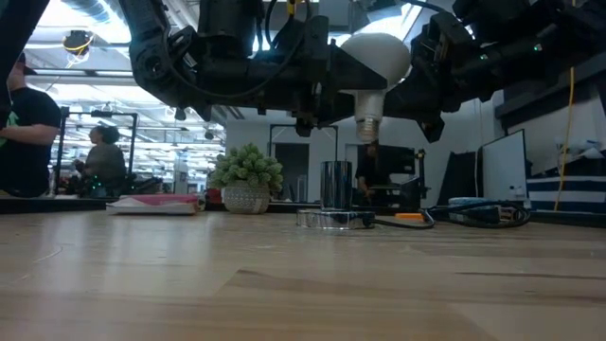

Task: Screw lightbulb
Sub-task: Insert the lightbulb into the lamp

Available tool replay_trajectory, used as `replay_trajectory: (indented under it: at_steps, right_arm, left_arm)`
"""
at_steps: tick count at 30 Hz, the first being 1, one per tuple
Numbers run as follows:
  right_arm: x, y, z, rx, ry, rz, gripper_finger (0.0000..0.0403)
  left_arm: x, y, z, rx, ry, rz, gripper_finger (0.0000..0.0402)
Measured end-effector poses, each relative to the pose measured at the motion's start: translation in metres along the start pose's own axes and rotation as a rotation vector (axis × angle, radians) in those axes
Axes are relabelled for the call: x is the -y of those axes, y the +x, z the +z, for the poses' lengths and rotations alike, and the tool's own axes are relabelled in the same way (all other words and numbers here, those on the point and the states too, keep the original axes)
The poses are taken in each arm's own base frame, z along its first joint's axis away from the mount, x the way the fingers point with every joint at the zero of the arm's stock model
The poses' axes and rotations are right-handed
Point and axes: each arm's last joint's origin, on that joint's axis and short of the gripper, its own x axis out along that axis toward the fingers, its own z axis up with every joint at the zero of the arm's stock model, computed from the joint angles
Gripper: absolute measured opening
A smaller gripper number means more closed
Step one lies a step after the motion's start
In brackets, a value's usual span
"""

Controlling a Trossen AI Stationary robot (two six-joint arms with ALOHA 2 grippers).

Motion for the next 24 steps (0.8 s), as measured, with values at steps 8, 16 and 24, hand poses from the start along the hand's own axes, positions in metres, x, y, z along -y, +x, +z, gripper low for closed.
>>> replay_trajectory:
  at_steps: [8,16,24]
  right_arm:
    - [0.000,0.000,0.001,0.007,0.000,-0.002,0.0021]
    - [-0.004,0.008,0.009,0.022,0.000,-0.006,0.0021]
    - [-0.002,0.008,0.005,-0.018,-0.011,-0.024,0.0021]
  left_arm:
    - [0.001,0.003,0.003,0.008,0.003,0.000,0.0198]
    - [0.003,0.012,0.013,0.024,0.029,0.000,0.0204]
    - [0.002,0.012,0.012,0.009,0.062,-0.003,0.0178]
